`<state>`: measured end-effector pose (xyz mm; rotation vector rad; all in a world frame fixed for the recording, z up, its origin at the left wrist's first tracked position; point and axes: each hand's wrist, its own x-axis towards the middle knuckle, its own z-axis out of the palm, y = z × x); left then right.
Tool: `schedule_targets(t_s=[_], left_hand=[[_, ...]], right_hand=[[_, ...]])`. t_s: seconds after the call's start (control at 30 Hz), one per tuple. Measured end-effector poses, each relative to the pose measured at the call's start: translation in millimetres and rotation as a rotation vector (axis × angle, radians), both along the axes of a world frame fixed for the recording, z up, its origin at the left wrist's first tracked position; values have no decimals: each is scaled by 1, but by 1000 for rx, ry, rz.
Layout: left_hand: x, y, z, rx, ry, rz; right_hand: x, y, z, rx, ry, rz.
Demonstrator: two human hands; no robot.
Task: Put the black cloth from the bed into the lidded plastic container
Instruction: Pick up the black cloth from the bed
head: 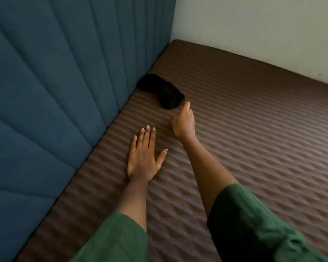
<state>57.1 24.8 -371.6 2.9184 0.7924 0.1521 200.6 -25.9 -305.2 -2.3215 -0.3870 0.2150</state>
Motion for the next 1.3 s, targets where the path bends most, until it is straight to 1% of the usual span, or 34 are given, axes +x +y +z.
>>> schedule_targets(t_s=[0.07,0.13,0.23,0.5,0.67,0.77,0.83,0.9,0.97,1.07,1.1,1.2,1.3], left_hand=[[0,0,-1,-2,-4,1],[-1,-1,-2,-9,-11,-10],[-1,0,-1,-17,-22,-16],[-1,-1,-1,-37,-16,-10],[-2,-1,-3,-30,-3,-17],[-1,-1,-2,-34,9,-25],[0,2,2,-93,36,-43],[1,8,10,-194,104,-70],[7,15,28,-311,216,-97],[24,29,71,-510,482,-102],[26,30,84,-545,580,-107],[-1,13,104,-538,798,-163],[-52,-9,105,-472,847,-213]], right_hand=[[9,9,-1,113,128,-83],[16,16,-3,173,157,-125],[24,26,-7,201,149,-177],[34,41,-17,177,114,-258],[27,32,-17,288,75,-341],[20,21,-7,357,63,-317],[16,12,7,340,17,-278],[12,3,25,307,-27,-234],[6,-7,51,286,-42,-195],[-2,-23,89,234,-98,-160],[-8,-29,102,205,-115,-143],[-31,-44,132,96,-78,-71],[-58,-61,154,-34,-103,64]])
